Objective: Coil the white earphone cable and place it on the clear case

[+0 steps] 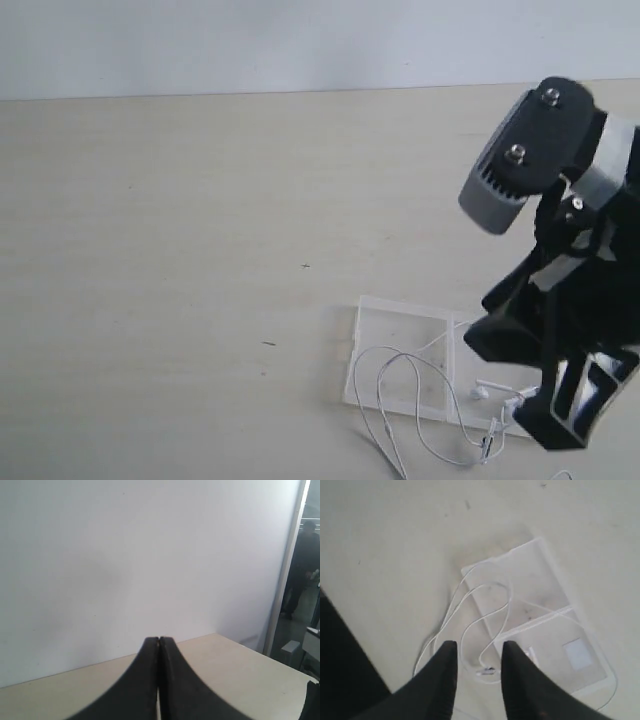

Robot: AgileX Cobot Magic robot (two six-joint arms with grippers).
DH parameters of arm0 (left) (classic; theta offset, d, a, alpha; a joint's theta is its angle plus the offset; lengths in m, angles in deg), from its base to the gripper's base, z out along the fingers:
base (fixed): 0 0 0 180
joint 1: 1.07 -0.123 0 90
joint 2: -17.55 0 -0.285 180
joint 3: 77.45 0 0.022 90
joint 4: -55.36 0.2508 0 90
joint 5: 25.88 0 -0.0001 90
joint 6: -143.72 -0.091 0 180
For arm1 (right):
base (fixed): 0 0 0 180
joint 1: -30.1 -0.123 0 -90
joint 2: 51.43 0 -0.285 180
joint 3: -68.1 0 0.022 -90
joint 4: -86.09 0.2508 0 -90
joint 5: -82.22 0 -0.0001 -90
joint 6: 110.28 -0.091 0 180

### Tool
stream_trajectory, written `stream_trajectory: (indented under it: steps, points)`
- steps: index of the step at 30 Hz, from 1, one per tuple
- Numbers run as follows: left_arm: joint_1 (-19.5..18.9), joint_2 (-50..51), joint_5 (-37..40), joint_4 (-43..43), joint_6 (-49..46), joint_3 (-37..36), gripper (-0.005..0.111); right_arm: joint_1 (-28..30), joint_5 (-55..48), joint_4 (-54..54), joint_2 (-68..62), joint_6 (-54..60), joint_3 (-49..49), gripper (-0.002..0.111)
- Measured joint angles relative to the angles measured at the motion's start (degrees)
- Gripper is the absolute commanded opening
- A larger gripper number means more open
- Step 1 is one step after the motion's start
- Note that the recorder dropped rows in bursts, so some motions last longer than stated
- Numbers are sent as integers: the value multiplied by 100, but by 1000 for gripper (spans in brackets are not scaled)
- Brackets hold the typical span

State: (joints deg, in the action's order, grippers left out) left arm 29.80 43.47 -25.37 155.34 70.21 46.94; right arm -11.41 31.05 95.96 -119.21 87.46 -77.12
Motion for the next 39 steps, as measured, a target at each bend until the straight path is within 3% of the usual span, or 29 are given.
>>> stream_trajectory:
  steps: [3,9,12,17,23,28,35,39]
  points:
    - [0,0,0,0,0,0,0,0,-410,272,-261,628,0,52]
    - [0,0,0,0,0,0,0,0,-734,945,-618,2070,150,53]
    - [0,0,0,0,0,0,0,-126,-553,1150,-683,2271,616,53]
    - [0,0,0,0,0,0,0,-863,228,738,-927,885,1168,53]
    - [0,0,0,0,0,0,0,-1488,678,211,-1465,466,1179,53]
    - [0,0,0,0,0,0,0,-1630,1112,-110,-2165,-531,1179,53]
    - [0,0,0,0,0,0,0,-1643,1509,214,-2450,-632,1179,54]
    - [0,0,0,0,0,0,0,-1643,1826,380,-2483,-657,1179,60]
